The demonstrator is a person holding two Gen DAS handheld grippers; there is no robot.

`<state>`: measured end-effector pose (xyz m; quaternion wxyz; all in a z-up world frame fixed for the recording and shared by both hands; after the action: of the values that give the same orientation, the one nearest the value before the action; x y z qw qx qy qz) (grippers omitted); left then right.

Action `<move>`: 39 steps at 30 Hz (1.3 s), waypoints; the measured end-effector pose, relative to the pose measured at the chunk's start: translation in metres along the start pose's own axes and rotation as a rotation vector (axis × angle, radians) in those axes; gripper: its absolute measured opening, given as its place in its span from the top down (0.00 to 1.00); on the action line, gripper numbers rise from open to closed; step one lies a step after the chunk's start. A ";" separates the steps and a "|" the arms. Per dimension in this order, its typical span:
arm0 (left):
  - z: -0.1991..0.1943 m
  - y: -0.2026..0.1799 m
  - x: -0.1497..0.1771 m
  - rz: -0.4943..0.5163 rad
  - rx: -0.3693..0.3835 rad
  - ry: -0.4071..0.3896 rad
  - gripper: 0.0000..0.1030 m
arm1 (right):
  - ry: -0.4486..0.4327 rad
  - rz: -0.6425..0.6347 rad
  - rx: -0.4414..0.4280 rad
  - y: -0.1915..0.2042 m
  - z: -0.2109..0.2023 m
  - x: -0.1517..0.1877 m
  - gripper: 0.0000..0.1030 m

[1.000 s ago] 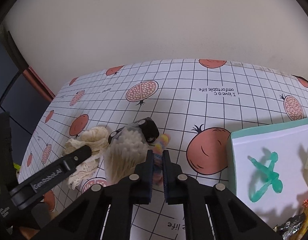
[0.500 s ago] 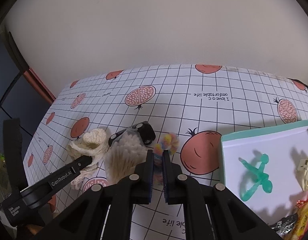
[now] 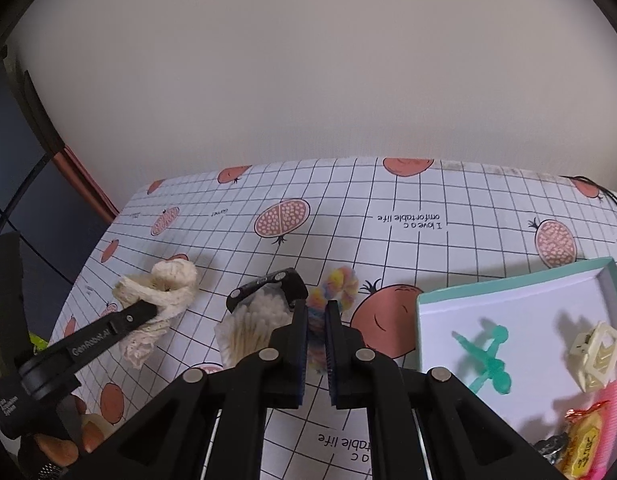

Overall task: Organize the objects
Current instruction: 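Grasp the cream lace cloth with the left gripper while the right gripper grasps the pastel bead bracelet, then carry the lace cloth and bead bracelet into the tray and open both grippers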

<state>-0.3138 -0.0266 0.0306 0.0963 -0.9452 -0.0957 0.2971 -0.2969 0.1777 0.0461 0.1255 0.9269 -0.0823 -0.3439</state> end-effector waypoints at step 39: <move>-0.033 -0.215 0.078 0.310 0.242 0.077 0.84 | -0.078 0.220 0.110 -0.150 -0.085 -0.002 0.92</move>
<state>-0.2583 0.1954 0.0662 0.1659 -0.9408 0.0909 0.2813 -0.2324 0.3358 0.0657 0.1079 0.9037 -0.2070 -0.3589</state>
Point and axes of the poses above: each gripper's, at about its wrist camera, not at the fingertips, and z roughly the way its jaws point, y to its left, x to its underside, the point moved 6 cm from there along z, roughly the way its jaws point, and after that the axes turned 1 degree about -z, right-handed, at the moved point
